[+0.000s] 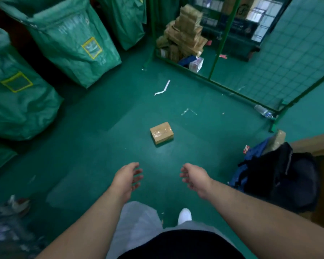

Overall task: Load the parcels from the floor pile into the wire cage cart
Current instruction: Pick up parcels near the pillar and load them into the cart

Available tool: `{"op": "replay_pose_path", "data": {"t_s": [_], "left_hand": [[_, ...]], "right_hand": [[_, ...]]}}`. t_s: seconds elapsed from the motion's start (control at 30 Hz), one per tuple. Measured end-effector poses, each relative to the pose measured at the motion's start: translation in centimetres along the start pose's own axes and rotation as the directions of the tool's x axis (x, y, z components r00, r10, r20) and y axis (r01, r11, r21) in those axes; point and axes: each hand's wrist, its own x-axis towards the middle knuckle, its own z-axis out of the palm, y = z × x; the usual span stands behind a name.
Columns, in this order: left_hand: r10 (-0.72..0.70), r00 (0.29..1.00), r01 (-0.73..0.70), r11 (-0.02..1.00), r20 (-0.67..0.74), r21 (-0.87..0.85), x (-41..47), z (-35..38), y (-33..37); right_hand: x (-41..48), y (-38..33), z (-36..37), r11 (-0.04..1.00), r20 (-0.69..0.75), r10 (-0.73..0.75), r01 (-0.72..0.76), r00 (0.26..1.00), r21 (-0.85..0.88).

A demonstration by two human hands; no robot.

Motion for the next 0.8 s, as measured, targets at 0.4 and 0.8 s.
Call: {"op": "replay_pose_path", "data": {"t_s": [0.4,0.8], "left_hand": [[-0.129,0.992,0.128,0.973,-0.006,0.193,20.1,1.1,12.1],[-0.119,0.992,0.089,0.891,0.040,0.445,45.1,9.5,18.6]], "right_hand": [[17.5,-10.4,7.0,0.970,-0.090,0.125,-0.141,0.988,-0.200],[43.6,-17.0,9.4,0.865,-0.050,0.107,-0.118,0.993,-0.488]]}}
